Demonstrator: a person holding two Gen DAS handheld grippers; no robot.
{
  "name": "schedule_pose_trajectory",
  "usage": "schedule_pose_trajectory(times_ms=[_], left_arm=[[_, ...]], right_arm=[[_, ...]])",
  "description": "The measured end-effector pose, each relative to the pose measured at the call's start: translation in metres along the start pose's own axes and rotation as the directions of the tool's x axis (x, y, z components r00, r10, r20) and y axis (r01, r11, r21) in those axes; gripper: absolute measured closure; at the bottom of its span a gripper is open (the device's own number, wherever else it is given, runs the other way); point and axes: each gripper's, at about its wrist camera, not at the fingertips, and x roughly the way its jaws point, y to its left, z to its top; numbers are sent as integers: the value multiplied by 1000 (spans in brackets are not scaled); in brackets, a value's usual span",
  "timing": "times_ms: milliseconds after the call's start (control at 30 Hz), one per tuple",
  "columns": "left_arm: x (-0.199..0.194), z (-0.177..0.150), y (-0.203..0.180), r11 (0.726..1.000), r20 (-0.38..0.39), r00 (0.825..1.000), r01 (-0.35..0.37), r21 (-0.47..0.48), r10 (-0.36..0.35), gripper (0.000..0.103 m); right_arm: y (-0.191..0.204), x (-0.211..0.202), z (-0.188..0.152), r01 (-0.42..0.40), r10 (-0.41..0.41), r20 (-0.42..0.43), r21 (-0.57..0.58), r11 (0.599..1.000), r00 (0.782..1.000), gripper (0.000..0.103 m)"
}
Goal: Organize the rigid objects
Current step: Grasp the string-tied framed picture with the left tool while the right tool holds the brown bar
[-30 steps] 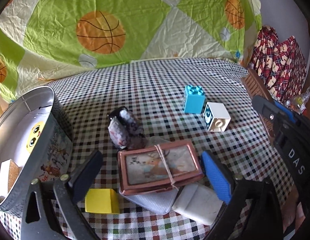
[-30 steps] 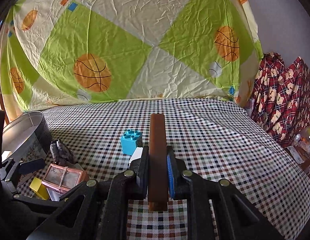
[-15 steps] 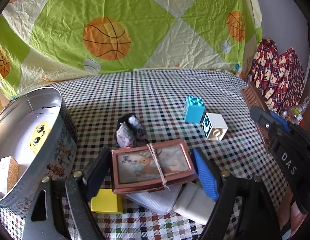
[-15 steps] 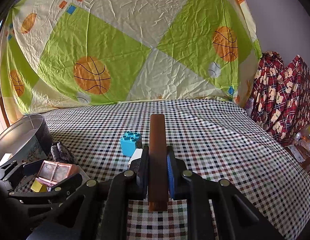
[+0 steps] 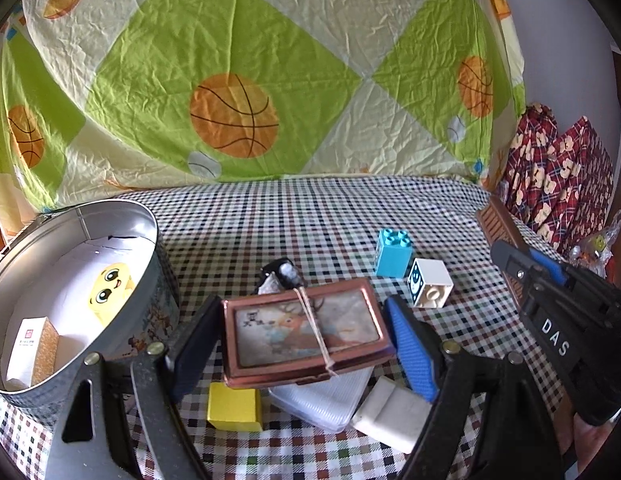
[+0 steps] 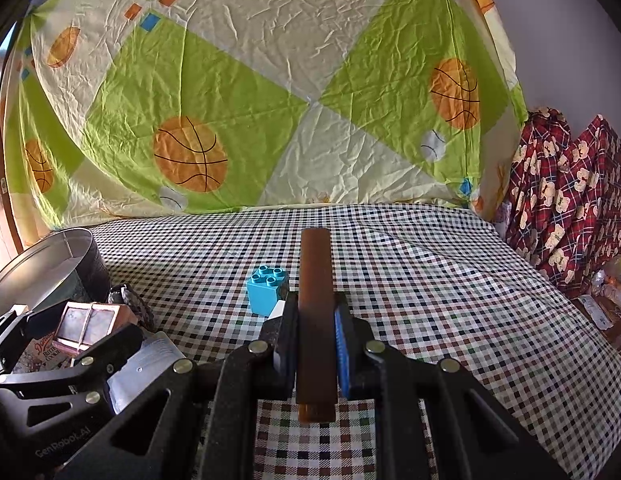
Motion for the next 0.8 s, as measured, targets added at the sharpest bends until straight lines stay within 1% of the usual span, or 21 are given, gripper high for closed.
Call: schedule_pose_trajectory(times_ms=[233, 367, 533, 800], left_arm=[[-9, -1, 4, 1000, 50, 999, -3, -13, 4, 21], [-15, 0, 7, 999, 93, 995, -30, -16, 31, 21], [-15, 0, 13, 999, 90, 996, -24, -32, 27, 21], [-19, -2, 22, 998, 110, 993, -30, -57, 36, 21]], right_arm=[[1, -1, 0, -2, 2, 5, -1, 1000, 1000, 86], [1, 0, 0, 14, -14, 1, 0, 1000, 1000, 86], [1, 0, 0, 16, -16, 4, 1, 1000, 1000, 86], [3, -1, 1, 17, -17, 14, -1, 1000, 1000, 86]])
